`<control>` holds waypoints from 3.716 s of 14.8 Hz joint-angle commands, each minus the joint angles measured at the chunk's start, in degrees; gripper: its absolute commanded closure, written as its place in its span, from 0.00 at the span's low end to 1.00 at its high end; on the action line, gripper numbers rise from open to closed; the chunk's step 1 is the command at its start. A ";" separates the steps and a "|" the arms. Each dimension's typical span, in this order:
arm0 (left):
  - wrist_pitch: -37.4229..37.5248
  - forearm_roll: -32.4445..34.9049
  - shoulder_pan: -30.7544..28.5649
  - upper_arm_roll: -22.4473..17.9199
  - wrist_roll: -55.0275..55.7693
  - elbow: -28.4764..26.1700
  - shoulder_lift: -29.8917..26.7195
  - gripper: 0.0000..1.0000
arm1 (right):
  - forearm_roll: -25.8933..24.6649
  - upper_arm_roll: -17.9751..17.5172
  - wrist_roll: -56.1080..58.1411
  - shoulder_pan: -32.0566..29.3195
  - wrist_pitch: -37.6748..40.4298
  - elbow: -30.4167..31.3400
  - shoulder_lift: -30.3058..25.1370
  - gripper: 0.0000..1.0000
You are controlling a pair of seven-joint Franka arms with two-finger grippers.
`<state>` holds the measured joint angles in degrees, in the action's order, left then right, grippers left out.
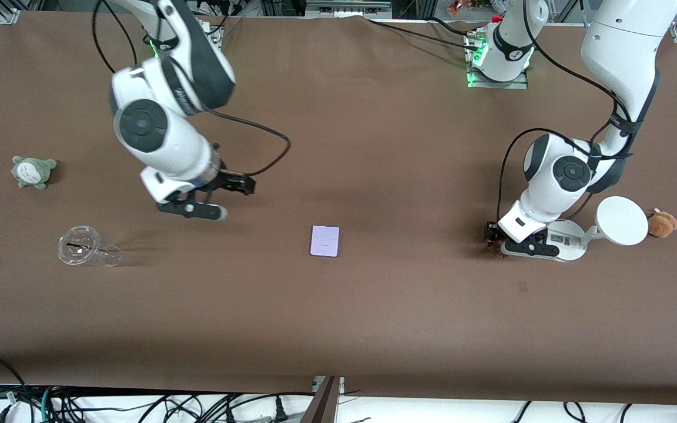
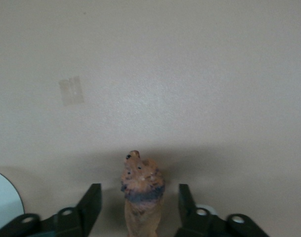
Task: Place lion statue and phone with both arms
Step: 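Lower the lion beside the lamp while the right gripper reaches the phone, then grasp the phone with the right gripper while the left gripper withdraws, then carry the white phone with the right gripper toward the glass cup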
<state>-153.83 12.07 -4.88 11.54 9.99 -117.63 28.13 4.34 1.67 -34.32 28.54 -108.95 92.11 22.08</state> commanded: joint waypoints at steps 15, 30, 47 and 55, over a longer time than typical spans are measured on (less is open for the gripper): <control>50.64 -10.14 -1.62 0.68 -10.61 19.62 -19.69 0.00 | -0.21 0.61 2.06 9.78 -19.35 -19.60 27.39 0.00; 72.36 -10.93 4.94 -11.42 -13.07 31.85 -24.08 0.00 | -2.58 0.79 5.84 11.80 -30.62 -19.96 34.43 0.01; 70.78 -10.75 8.57 -13.74 -12.02 35.70 -22.43 0.00 | -2.85 2.28 17.25 4.96 -5.88 -19.43 20.75 0.85; 69.28 -10.93 8.66 -13.65 -12.02 36.15 -21.81 0.00 | -2.76 8.59 41.05 -5.42 4.90 -11.09 10.62 0.88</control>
<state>-84.79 2.17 3.47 -1.82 -1.84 -83.26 5.51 0.70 7.81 0.65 24.17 -102.41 75.77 35.02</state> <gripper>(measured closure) 0.000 0.132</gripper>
